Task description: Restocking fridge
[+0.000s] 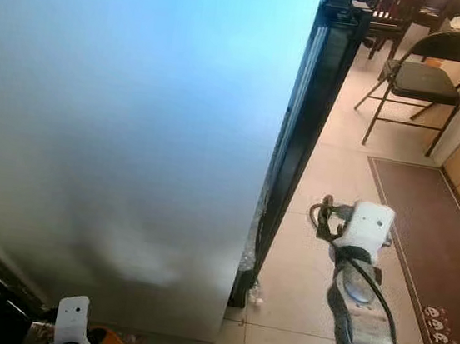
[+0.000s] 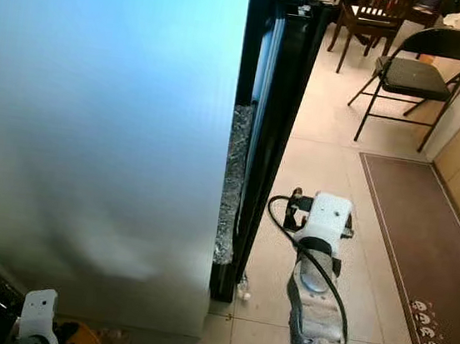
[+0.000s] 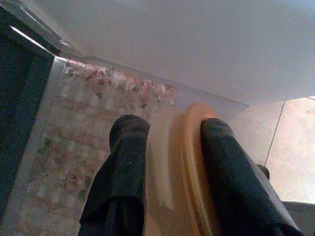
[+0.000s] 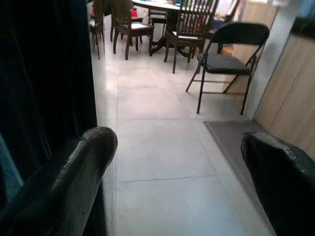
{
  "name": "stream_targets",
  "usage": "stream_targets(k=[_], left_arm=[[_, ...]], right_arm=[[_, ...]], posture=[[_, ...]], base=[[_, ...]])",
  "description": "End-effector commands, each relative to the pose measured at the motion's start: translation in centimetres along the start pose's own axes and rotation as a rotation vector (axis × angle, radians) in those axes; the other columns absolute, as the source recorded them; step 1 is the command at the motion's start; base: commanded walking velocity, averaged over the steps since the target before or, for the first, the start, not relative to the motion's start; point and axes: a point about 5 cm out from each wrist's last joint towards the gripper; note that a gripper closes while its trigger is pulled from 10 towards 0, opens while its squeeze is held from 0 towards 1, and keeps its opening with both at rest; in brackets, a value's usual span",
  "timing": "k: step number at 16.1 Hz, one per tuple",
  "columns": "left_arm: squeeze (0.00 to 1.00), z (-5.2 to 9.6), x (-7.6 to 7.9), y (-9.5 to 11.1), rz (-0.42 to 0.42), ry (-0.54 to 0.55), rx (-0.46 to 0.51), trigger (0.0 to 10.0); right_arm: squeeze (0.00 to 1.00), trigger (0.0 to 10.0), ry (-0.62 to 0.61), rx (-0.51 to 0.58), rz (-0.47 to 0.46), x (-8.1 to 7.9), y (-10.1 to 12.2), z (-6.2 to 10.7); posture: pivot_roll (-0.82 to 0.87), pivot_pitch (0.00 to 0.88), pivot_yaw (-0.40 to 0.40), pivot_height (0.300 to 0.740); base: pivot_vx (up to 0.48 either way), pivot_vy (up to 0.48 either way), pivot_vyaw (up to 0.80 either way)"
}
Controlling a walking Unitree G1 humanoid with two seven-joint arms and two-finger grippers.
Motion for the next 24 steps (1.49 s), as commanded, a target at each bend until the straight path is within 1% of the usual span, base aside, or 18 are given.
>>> stream_targets(k=[1,4,5,7,8,9,11,12,15,18,21,24], left_arm=[[0.0,0.0,-0.1,-0.1,-0.009,0.007,-0.006,10.0],[0.0,0.0,0.0,-0.1,0.002,0.004,-0.008,10.0],[0.0,0.0,0.0,-0.1,0.002,0.004,-0.008,10.0],[0.0,0.0,-0.1,0.0,0.001,0.006,-0.007,10.0],[0.0,0.0,-0.1,0.0,-0.005,0.006,-0.007,10.0],[0.0,0.0,-0.1,0.0,-0.007,0.006,-0.006,10.0],[0.0,0.0,-0.2,0.0,-0.01,0.008,-0.005,10.0],[0.0,0.0,-0.2,0.0,-0.009,0.01,-0.004,10.0],[0.0,0.0,-0.2,0.0,-0.009,0.011,-0.007,10.0],[0.0,0.0,-0.2,-0.1,-0.009,0.006,-0.009,10.0],[0.0,0.0,-0.1,-0.1,-0.011,0.001,-0.006,10.0],[0.0,0.0,-0.1,-0.1,-0.011,0.003,-0.006,10.0]], right_arm=[[0.0,10.0,0.008,-0.004,0.036,0.0,0.1,-0.3],[0.0,10.0,0.144,0.077,0.159,0.1,0.2,-0.2],[0.0,10.0,0.173,0.093,0.167,0.1,0.2,-0.1],[0.0,10.0,0.217,0.127,0.156,-0.5,0.7,0.1],[0.0,10.0,0.272,0.14,0.092,-2.0,1.0,0.7],[0.0,10.0,0.273,0.158,0.044,-2.6,1.3,1.3],[0.0,10.0,0.268,0.175,0.032,-3.2,1.4,2.0],[0.0,10.0,0.242,0.155,0.007,-3.3,1.1,2.4],[0.0,10.0,0.216,0.122,-0.005,-3.4,0.6,2.7],[0.0,10.0,0.189,0.125,-0.023,-3.2,0.9,2.6],[0.0,10.0,0.167,0.125,-0.019,-2.8,1.1,2.2],[0.0,10.0,0.154,0.121,-0.021,-2.8,1.2,1.9]], posture=[[-0.07,0.0,0.008,0.74],[-0.08,0.0,0.012,0.74],[-0.08,0.0,0.012,0.74],[-0.09,0.0,0.018,0.74],[-0.09,0.0,0.021,0.74],[-0.08,0.0,0.022,0.74],[-0.08,0.0,0.021,0.74],[-0.08,0.0,0.021,0.74],[-0.08,0.0,0.023,0.74],[-0.08,0.0,0.021,0.74],[-0.08,0.0,0.017,0.74],[-0.08,0.0,0.013,0.74]], base=[[0.0,0.0,0.0],[0.0,0.0,0.0],[0.0,0.0,0.0],[0.0,0.0,0.0],[0.0,0.0,0.0],[0.0,0.0,0.0],[0.0,0.0,0.0],[0.0,0.0,0.0],[0.0,0.0,0.0],[0.0,0.0,0.0],[0.0,0.0,0.0],[0.25,0.0,0.0]])
Point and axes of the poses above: a point about 5 cm out from each wrist's last joint towards the gripper, its own z axis pointing back from the gripper into the wrist, its own y axis along the axis of the wrist's last joint, x = y × z, and after that the axes turned 10 degrees about z, right-handed
